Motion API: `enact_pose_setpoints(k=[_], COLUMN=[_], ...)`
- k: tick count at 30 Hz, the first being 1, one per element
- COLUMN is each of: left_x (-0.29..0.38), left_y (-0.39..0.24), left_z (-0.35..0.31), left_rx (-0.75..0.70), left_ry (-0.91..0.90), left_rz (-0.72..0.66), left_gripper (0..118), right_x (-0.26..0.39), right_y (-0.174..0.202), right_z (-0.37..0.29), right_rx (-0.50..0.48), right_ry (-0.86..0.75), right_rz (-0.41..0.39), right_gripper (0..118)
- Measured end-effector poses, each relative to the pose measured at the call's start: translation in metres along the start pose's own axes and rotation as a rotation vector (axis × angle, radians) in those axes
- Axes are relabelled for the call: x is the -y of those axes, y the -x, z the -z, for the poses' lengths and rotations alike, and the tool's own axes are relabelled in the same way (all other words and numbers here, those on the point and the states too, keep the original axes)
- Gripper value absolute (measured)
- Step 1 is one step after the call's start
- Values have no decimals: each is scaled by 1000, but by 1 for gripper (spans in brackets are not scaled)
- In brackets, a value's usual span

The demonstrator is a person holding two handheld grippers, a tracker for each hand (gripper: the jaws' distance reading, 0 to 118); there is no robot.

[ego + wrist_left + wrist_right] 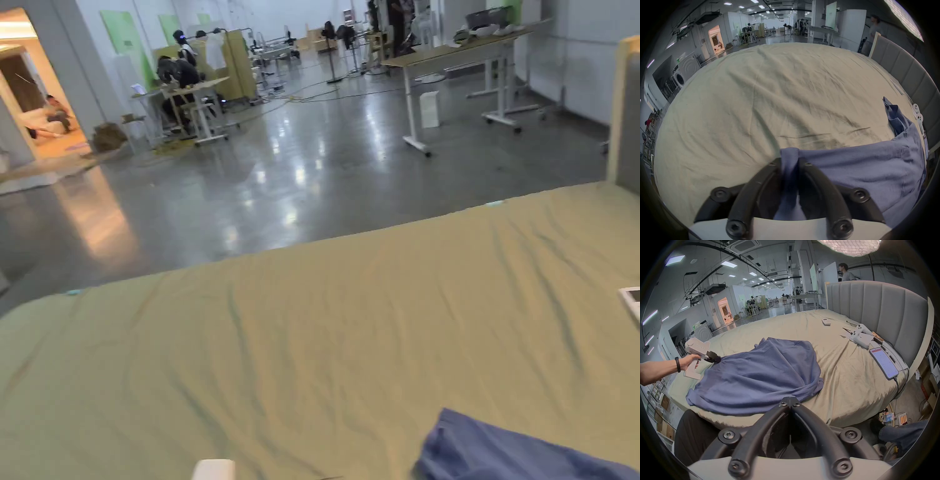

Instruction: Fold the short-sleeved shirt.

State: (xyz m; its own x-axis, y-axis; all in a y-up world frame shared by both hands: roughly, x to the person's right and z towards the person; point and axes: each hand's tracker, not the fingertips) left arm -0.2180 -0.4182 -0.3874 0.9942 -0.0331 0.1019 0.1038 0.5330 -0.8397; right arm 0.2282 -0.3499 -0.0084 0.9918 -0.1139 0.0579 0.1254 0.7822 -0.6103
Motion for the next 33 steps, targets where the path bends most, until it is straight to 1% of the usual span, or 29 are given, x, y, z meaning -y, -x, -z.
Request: enact_pose_setpoints(k=[2, 3, 5, 7, 8, 9, 10, 11, 12, 13, 14, 15, 16, 19, 20, 22, 24, 26, 28, 31, 32, 33], left_x=[-4, -5, -7, -11, -13, -12, -14, -17, -20, -23, -25, -27, -29, -33, -34, -36, -38, -40, -43, -45, -46, -46], left_y=[-5, -10, -18, -21, -21, -28, -28, -26, -24, -22, -21, -21, -21, -29, -30, -29, -32, -37, -41, -41, -40, -37], left_z=[3, 6, 13, 18, 18, 13, 13, 12, 13, 12, 12, 13, 14, 14, 14, 18, 19, 21, 22, 25, 25, 25], left_rx=[-19, -42, -71, -83, -84, -82, -75, -68, -56, -40, -30, -28, -35, -59, -67, -77, -87, -115, -130, -137, -134, -129], left_ry=[15, 36, 65, 89, 98, 113, 126, 140, 155, 172, 189, 199, 207, 232, 238, 248, 257, 280, 294, 308, 311, 311], left_rz=[20, 51, 81, 64, 59, 81, 91, 89, 81, 55, 27, 10, 0, 34, 36, 16, 10, 63, 76, 81, 82, 83], left_gripper=[6, 6, 6, 6, 6, 6, 6, 6, 6, 6, 6, 6, 6, 6, 6, 6, 6, 6, 6, 6, 6, 6], right_x=[-4, -8, -22, -45, -59, -76, -90, -104, -116, -128, -141, -152, -162, -180, -183, -184, -182, -179, -177, -175, -175, -175], right_y=[-3, -6, -13, -28, -35, -42, -52, -58, -62, -65, -69, -73, -77, -88, -91, -94, -95, -92, -89, -77, -76, -76], right_z=[2, 5, 17, 39, 52, 69, 88, 108, 127, 143, 161, 178, 198, 244, 258, 279, 292, 303, 311, 321, 322, 321], right_rx=[-6, -10, 25, 7, 8, 6, -13, -37, -24, 0, 18, 12, -3, 5, 10, 66, 44, 13, 12, 31, 45, 35], right_ry=[-13, -16, -33, -66, -58, -46, -22, 34, 66, 79, 87, 100, 135, 169, 167, 226, 247, 299, 318, 366, 367, 353], right_rz=[7, 10, 9, 12, 13, 14, 7, -11, -20, -31, -45, -50, -47, -6, -6, -17, -18, -24, -65, -173, -200, -195], right_gripper=[0, 0, 0, 0, 2, 16, 43, 85, 101, 99, 94, 93, 93, 93, 91, 83, 81, 82, 82, 81, 78, 77])
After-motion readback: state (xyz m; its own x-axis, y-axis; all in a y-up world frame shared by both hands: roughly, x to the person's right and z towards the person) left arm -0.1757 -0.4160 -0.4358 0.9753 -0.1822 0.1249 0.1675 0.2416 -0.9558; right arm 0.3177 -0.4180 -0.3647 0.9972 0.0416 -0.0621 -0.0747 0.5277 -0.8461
